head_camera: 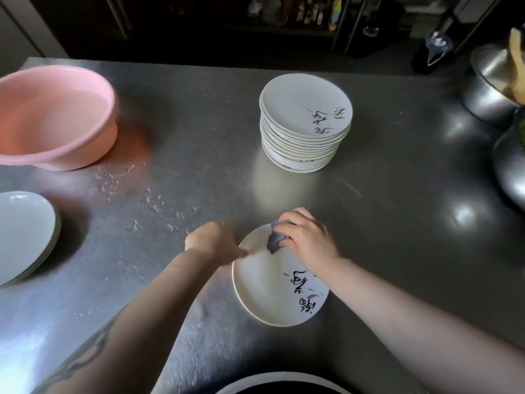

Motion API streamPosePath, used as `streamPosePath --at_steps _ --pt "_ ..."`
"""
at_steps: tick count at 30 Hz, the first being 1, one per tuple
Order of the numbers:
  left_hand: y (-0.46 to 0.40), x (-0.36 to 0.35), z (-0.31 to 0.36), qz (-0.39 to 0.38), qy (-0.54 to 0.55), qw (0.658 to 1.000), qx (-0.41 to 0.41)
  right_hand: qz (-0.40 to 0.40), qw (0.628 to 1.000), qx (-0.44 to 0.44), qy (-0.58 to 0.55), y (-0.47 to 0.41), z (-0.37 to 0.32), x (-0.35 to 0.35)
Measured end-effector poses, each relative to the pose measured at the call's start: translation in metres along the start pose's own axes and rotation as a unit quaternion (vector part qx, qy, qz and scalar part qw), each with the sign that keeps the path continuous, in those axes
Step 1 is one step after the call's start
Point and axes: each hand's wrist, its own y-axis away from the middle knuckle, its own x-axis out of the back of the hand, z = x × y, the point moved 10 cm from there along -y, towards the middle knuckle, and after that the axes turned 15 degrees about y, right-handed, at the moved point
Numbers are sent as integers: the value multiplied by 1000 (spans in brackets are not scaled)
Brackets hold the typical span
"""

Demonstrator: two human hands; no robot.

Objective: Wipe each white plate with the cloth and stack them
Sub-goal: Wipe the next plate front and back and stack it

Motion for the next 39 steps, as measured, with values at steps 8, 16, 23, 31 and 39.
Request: streamPosePath --at_steps 8,16,23,31,39 --pt "-7 -4 6 -3 42 999 9 -16 1000 -3 17 -2 7 2" --pt "-3 12 29 94 -14 995 -28 -35 999 -17 32 -5 7 -2" --pt "-6 -17 -2 -59 79 995 8 -35 999 -16 34 -1 12 -2" --pt "-3 10 33 112 113 983 -91 -20 1000 4 20 -8 -4 0" --pt "14 1 -16 154 106 982 -29 5 999 -51 5 3 23 1"
